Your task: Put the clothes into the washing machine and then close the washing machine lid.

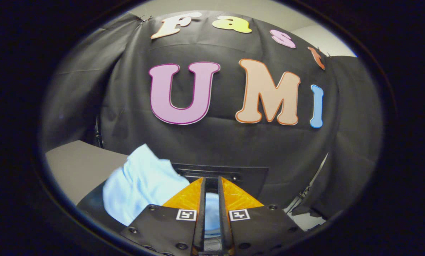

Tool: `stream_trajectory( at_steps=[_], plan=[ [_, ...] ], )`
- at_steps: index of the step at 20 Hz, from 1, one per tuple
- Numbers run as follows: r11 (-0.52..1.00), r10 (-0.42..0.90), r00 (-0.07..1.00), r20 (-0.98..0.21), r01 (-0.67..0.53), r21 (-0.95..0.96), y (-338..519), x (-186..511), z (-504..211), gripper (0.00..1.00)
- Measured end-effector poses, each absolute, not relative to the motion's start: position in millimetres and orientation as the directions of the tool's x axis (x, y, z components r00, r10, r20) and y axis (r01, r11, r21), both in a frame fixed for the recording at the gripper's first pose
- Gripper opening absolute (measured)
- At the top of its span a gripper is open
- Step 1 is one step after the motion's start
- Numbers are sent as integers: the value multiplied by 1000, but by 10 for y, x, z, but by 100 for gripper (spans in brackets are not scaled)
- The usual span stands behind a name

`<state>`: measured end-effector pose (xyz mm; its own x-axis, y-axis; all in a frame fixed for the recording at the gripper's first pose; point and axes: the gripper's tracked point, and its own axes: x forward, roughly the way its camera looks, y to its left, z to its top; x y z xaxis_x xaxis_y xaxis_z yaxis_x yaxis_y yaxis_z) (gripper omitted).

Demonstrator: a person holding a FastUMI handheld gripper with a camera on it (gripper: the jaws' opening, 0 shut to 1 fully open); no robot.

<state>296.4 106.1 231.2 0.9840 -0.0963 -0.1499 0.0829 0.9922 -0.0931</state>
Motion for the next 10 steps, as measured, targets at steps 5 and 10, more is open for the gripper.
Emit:
stream_trajectory(
  at_steps=[5, 10],
  plan=[
    [996, -71, 982, -176, 61, -63, 1118, 3013, 2161, 19],
    [998, -44, 985, -166, 36, -53, 1267, 3259, 2214, 26]
  ],
)
